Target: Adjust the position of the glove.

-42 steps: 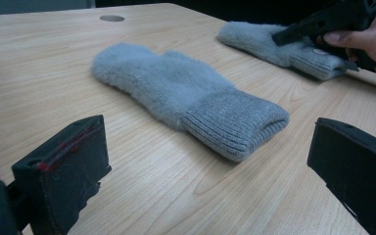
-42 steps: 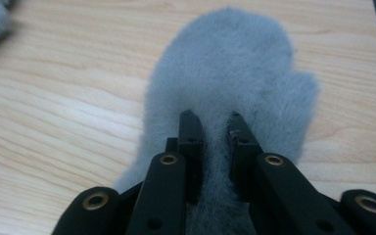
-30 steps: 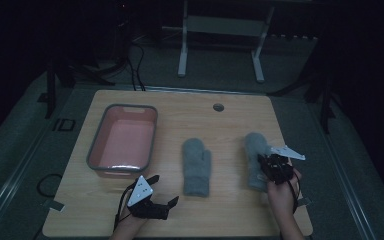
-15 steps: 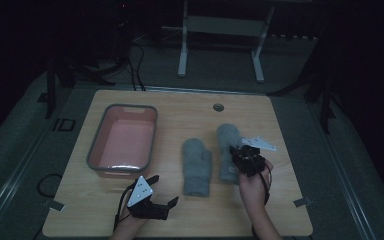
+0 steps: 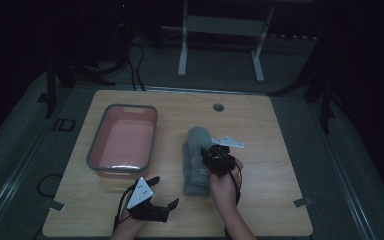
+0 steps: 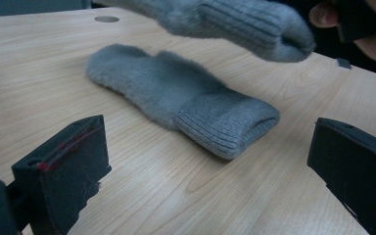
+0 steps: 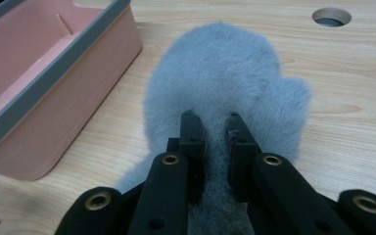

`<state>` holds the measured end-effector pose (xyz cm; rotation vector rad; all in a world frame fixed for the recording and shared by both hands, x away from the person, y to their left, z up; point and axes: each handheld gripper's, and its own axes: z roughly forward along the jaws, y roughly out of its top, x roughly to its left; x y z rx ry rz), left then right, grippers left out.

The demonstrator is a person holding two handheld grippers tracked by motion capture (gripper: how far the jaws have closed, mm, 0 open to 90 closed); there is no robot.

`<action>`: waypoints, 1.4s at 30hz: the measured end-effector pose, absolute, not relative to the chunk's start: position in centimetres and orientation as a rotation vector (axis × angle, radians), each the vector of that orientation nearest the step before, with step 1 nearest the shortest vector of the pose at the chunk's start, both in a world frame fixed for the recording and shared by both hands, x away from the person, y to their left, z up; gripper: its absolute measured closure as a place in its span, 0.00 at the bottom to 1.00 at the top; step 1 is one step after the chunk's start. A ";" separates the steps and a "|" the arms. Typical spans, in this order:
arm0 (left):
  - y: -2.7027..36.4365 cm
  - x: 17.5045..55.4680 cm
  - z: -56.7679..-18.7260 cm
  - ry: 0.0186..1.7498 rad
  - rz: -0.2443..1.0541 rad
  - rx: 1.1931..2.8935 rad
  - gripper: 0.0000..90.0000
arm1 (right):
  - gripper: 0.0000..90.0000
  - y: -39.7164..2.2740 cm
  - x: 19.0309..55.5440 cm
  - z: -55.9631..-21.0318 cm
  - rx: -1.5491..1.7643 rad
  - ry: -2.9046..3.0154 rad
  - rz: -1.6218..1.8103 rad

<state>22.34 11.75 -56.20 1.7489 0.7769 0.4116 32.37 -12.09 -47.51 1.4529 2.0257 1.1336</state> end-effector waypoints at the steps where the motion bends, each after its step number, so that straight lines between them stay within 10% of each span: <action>1: 11.7 22.4 -56.2 0.778 0.409 1.750 0.02 | 0.91 -12.0 32.4 -47.7 1.466 2.028 1.134; 18: 11.8 22.3 -56.1 0.784 0.447 1.755 0.02 | 0.69 -10.1 33.1 -52.8 1.508 2.159 1.066; 33: 11.6 22.0 -55.2 0.819 0.440 1.757 0.02 | 0.14 -13.4 32.8 -49.0 1.196 2.294 1.244; 42: 10.8 21.9 -53.3 0.851 0.418 1.782 0.02 | 0.15 -17.3 33.3 -49.7 0.992 2.303 1.219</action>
